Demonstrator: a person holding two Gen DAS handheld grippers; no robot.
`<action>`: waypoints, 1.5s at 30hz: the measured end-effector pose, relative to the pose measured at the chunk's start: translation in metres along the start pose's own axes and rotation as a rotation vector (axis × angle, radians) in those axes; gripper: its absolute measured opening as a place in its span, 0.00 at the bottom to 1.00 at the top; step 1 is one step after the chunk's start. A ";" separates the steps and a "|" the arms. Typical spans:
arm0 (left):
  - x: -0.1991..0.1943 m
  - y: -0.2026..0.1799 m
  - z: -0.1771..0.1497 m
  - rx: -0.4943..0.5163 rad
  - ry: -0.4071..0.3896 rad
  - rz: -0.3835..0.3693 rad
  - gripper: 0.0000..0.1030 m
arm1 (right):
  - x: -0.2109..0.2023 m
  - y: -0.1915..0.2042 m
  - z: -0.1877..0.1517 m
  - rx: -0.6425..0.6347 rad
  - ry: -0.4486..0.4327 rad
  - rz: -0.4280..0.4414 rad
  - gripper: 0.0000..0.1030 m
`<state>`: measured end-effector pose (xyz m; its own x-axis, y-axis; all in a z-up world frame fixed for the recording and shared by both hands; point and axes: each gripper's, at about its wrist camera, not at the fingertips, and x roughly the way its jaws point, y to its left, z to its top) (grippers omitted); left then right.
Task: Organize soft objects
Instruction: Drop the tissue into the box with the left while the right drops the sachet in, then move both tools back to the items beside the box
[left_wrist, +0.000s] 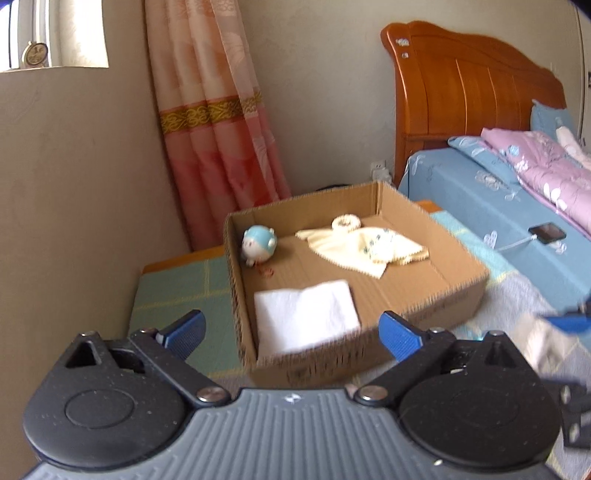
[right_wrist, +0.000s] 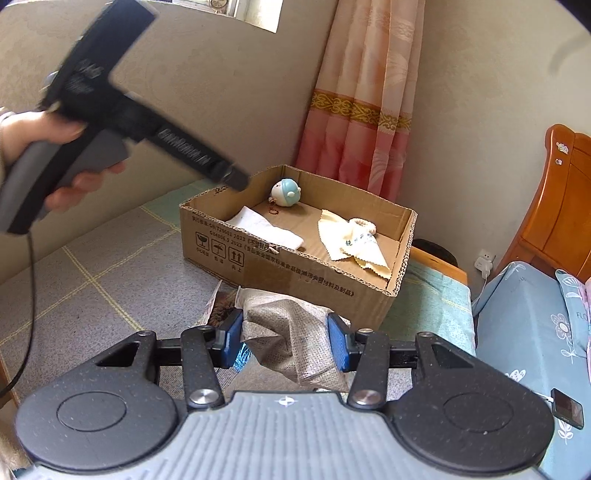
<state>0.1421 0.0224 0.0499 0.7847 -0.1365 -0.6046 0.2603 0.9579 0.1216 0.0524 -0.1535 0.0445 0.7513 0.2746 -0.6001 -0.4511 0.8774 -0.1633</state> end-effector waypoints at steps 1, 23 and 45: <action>-0.007 -0.002 -0.006 -0.002 -0.005 0.013 0.97 | 0.001 -0.002 0.001 0.004 0.001 0.002 0.51; -0.060 0.011 -0.069 -0.097 -0.048 0.064 0.99 | 0.069 -0.056 0.096 0.142 0.037 -0.048 0.51; -0.058 0.032 -0.079 -0.143 -0.034 0.083 0.99 | 0.104 -0.053 0.116 0.168 0.103 -0.113 1.00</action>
<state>0.0603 0.0812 0.0268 0.8197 -0.0618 -0.5695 0.1131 0.9921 0.0550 0.2107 -0.1259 0.0813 0.7352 0.1369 -0.6638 -0.2739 0.9559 -0.1062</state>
